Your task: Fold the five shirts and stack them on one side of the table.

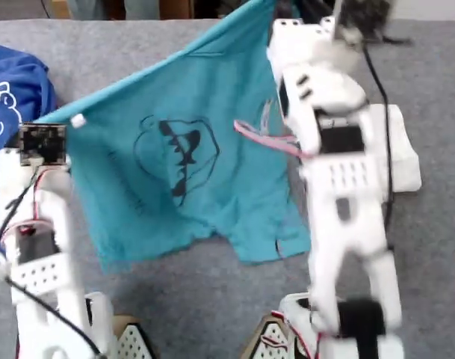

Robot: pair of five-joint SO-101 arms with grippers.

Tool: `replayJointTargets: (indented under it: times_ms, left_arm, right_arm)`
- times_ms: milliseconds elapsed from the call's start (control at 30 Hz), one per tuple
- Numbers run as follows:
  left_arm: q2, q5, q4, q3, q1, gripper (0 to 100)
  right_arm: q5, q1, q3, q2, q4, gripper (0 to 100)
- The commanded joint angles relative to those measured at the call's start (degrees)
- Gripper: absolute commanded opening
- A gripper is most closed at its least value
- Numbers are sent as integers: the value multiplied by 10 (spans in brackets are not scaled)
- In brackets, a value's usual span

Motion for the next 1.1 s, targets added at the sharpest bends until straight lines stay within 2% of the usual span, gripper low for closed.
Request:
replayJointTargets:
  times_ms: [0,167,333,467,567,733,933,1067]
  left_arm:
    - [117,-4,-117,-41,12,29]
    - [274,-3,-120,-184,-7,29]
    - [355,-4,-120,-286,-8,29]
    - [360,-4,-115,-287,-3,29]
    - [360,-25,-73,-264,1,29]
    - [316,-75,36,-207,3,29]
    - [171,-76,153,-118,3,29]
    - [62,-76,222,-48,22,29]
  right_arm:
    - [4,6,-129,109,-5,15]
    - [4,6,-310,242,100,15]
    - [4,6,-473,333,244,15]
    - [4,6,-575,368,364,15]
    - [4,7,-634,379,455,15]
    - [17,9,-686,386,567,15]
    - [109,-19,-692,385,731,14]
    - [142,-24,-688,386,840,14]
